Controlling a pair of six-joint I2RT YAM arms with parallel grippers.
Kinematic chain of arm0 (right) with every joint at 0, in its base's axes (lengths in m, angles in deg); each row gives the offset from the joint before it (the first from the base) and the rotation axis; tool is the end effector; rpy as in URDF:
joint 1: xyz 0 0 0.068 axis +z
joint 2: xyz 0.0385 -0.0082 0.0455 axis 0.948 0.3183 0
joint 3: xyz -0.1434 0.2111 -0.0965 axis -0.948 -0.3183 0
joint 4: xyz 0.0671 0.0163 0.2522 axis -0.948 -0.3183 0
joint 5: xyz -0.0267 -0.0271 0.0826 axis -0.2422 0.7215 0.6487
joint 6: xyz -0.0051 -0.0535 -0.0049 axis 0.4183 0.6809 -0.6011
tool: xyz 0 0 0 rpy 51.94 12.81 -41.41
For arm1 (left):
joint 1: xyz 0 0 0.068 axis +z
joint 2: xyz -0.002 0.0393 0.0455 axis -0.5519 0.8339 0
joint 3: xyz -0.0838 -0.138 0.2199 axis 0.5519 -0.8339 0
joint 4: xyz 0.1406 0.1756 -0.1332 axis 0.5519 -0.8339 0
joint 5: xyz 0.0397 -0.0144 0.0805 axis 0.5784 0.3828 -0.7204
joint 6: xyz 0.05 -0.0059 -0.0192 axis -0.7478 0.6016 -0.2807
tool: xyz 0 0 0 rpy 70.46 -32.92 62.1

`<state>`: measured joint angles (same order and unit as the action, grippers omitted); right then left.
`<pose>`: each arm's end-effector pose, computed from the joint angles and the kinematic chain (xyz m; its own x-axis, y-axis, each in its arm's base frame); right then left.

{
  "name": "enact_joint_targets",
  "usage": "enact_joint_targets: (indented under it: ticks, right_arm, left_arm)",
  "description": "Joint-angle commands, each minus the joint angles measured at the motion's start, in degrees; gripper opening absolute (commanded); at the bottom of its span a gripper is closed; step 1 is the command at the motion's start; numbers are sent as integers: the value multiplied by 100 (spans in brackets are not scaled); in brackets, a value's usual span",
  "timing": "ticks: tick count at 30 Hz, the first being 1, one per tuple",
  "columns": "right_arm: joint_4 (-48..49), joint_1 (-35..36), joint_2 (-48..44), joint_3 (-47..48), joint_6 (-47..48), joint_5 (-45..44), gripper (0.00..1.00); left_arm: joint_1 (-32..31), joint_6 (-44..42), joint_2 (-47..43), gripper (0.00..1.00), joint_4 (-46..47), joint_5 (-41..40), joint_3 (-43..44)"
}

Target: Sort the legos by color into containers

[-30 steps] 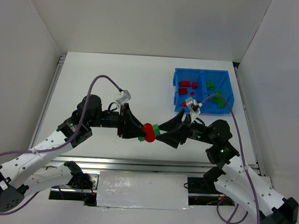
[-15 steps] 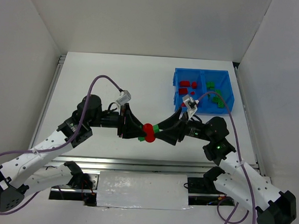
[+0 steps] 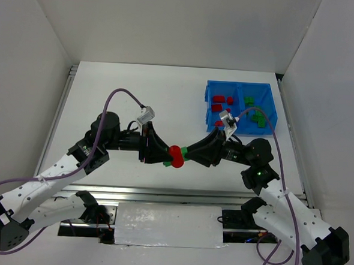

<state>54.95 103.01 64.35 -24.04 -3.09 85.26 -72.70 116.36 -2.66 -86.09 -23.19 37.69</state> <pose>0.1338 0.1130 0.3217 -0.4531 0.2450 -0.8571 -0.8755 0.0590 0.4797 0.1500 -0.1536 0.3604 -0.5634 -0.0582 -0.8241 0.8148 0.1257 -0.5659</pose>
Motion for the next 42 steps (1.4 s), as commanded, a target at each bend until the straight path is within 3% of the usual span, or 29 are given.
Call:
enact_joint_targets:
  ticks: [1, 4, 10, 14, 16, 17, 19, 21, 23, 28, 31, 32, 33, 34, 35, 39, 40, 42]
  right_arm:
    - [415, -28, 59, -25, -76, 99, 4]
    - [90, -212, -2, -34, 82, -129, 0]
    - [687, -1793, -3, -526, -550, 353, 0]
    - [-117, -2479, 129, -316, -288, 205, 0]
    - [-1389, -2857, 287, 359, 301, -1230, 0]
    - [-2553, -2954, 549, 910, 407, -2943, 0]
    - [-3901, -3051, 1032, 1545, 338, -4544, 0]
    - [-4321, -3348, 1928, 2352, 346, -5686, 0]
    - [-4490, -3499, 2682, 2907, 171, -6114, 0]
    - [-4726, -3869, 4159, 4015, 126, -6422, 16]
    - [-4938, -3878, 4663, 4781, 231, -6424, 17]
    - [-4929, -3878, 4908, 4983, 302, -6379, 21]
    - [-4834, -3887, 5119, 5098, 441, -6196, 44]
    - [-4754, -3895, 5208, 5142, 443, -6142, 44]
    - [-4771, -3896, 5296, 5230, 460, -6115, 69]
    - [-4956, -3887, 5465, 5521, 531, -5860, 86]
    - [-4930, -3887, 5334, 5477, 522, -5747, 99]
    - [-4929, -3887, 5184, 5424, 548, -5694, 100]
  left_arm:
    - [-18, -45, -67, 0, 313, 66, -22]
    - [-26, -54, -93, 0, 129, -162, 40]
    - [-26, -203, -216, 0, -329, -971, 172]
    - [-9, -221, -129, 0, -662, -1278, 286]
    - [-9, -265, -41, 0, -1073, -1568, 452]
    - [-9, -317, 29, 0, -1233, -1813, 505]
    - [-17, -352, 73, 0, -1602, -1999, 628]
    - [-17, -388, 108, 0, -1770, -2122, 655]
    - [-17, -414, 74, 0, -1919, -2184, 664]
    - [-26, -432, -137, 0, -2112, -2307, 594]
    - [-18, -458, -216, 0, -2192, -2395, 594]
    - [-26, -449, -251, 0, -2210, -2404, 594]
    - [-26, -441, -252, 0, -2201, -2404, 585]
    - [-26, -432, -252, 0, -2184, -2361, 576]
    - [-26, -423, -234, 0, -2131, -2308, 585]
    - [-18, -423, -225, 0, -1964, -1992, 594]
    - [-26, -414, -243, 0, -1938, -1921, 594]
    - [-26, -414, -278, 0, -1832, -1842, 585]
